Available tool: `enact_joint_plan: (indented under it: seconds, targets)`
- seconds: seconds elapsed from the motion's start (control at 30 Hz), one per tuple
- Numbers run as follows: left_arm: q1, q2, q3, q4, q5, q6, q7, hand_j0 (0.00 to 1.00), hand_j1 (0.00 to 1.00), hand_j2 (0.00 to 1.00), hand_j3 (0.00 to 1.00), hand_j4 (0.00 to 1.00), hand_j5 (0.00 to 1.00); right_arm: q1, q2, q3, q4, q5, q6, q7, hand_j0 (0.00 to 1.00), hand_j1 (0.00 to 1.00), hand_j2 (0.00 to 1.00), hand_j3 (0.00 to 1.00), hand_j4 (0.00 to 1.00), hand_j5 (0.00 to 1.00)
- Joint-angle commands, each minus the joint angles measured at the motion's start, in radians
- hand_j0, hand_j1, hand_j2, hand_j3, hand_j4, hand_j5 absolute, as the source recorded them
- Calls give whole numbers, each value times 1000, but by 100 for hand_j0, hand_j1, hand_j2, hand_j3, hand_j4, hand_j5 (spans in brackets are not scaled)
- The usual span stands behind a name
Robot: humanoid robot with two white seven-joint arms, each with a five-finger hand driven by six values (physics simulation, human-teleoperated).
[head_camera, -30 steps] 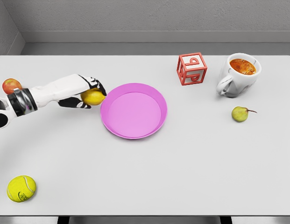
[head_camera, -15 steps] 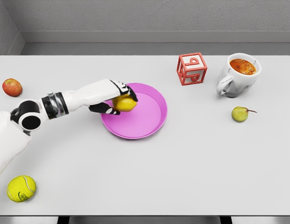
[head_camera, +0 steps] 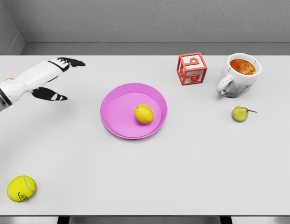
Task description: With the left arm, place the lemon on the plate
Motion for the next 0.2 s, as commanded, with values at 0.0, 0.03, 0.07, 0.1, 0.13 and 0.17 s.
enact_joint_plan:
  seconds: [0.0, 0.03, 0.07, 0.1, 0.13, 0.17]
  targets:
    - [0, 22, 42, 0, 12, 2, 0, 100, 100, 100, 100, 100, 100, 0, 0, 0, 0, -1, 0, 0, 100, 100, 100, 100, 100, 100]
    - [2, 22, 42, 0, 10, 2, -3, 100, 100, 100, 100, 100, 100, 0, 0, 0, 0, 1, 0, 0, 100, 100, 100, 100, 100, 100]
    - [21, 20, 42, 0, 10, 2, -3, 100, 100, 100, 100, 100, 100, 0, 0, 0, 0, -1, 0, 0, 100, 100, 100, 100, 100, 100]
    - [32, 19, 42, 0, 12, 2, -2, 100, 100, 100, 100, 100, 100, 0, 0, 0, 1, 0, 0, 0, 100, 100, 100, 100, 100, 100]
    - [52, 19, 42, 1, 10, 2, -3, 100, 100, 100, 100, 100, 100, 0, 0, 0, 1, -1, 0, 0, 100, 100, 100, 100, 100, 100]
    - [52, 19, 44, 1, 10, 2, -5, 100, 100, 100, 100, 100, 100, 0, 0, 0, 1, 0, 0, 0, 100, 100, 100, 100, 100, 100]
